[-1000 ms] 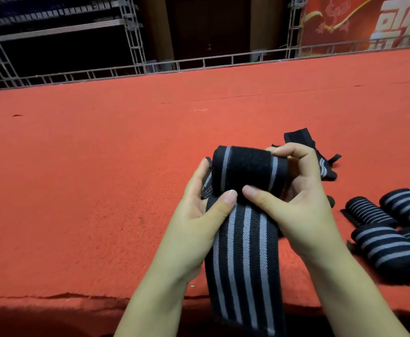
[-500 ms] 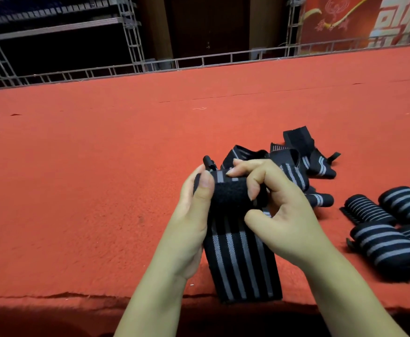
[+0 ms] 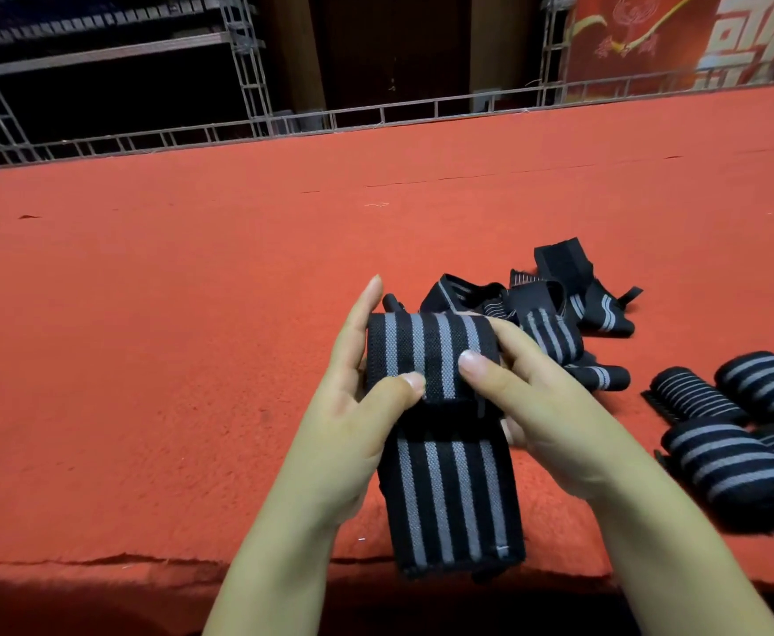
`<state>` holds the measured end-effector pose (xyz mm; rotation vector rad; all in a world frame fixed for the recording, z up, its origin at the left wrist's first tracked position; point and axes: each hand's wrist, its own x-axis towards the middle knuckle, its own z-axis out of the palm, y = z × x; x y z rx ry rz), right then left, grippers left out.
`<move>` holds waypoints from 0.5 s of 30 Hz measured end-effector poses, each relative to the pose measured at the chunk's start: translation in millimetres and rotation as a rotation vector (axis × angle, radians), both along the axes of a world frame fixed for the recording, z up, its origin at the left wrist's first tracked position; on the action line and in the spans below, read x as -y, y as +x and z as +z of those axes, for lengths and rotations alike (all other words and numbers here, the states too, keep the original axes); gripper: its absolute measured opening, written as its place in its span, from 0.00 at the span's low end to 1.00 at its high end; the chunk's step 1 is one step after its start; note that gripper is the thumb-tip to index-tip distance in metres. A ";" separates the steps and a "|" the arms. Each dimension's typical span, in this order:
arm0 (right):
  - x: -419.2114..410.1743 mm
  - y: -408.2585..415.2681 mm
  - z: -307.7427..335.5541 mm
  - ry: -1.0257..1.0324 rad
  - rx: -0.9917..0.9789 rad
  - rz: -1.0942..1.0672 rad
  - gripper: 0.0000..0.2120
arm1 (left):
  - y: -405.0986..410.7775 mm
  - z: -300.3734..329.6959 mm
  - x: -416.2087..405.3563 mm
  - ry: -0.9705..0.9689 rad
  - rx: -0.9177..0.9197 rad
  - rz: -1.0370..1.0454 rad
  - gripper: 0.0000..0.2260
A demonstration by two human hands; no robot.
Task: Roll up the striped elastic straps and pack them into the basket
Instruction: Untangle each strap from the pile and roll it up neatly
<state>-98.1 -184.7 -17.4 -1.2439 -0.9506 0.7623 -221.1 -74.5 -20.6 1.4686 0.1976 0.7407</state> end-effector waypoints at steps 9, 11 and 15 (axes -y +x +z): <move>5.6 1.5 0.4 0.079 -0.104 -0.067 0.21 | -6.0 5.4 2.3 0.276 -0.190 0.070 0.35; 6.7 2.5 2.9 0.141 -0.145 -0.104 0.20 | -4.8 2.2 -0.1 0.207 -0.159 0.048 0.38; 8.3 7.7 7.3 0.247 -0.235 -0.116 0.21 | -2.6 -5.9 3.0 0.119 -0.149 -0.070 0.35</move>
